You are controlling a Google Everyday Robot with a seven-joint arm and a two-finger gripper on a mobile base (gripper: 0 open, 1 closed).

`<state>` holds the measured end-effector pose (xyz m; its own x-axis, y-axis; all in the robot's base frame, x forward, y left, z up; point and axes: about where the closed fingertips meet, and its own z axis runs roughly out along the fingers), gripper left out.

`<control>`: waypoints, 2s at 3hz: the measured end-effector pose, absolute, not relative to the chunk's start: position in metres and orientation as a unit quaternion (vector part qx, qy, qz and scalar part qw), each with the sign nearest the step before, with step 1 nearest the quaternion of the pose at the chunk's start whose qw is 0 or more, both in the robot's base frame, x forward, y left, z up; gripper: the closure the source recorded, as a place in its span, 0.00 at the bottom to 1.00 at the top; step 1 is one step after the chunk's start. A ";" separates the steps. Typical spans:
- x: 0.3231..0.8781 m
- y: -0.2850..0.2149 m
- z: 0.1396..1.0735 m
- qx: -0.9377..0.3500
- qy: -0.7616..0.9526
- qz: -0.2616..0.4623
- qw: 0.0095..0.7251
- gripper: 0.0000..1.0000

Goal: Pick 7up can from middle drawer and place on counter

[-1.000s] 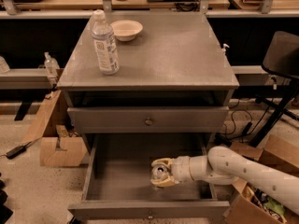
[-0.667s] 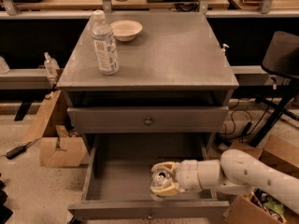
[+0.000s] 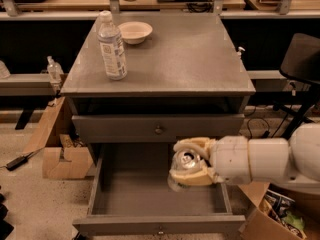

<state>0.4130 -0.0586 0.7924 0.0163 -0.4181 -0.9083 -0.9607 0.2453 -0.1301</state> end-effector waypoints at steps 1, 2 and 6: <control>0.462 -0.068 0.866 -0.509 0.665 0.237 0.492 1.00; 0.499 -0.068 0.889 -0.494 0.682 0.216 0.494 1.00; 0.613 -0.159 0.909 -0.443 0.737 0.248 0.446 1.00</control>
Offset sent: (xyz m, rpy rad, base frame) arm 0.1338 -0.0239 0.1237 -0.0744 -0.0640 -0.2884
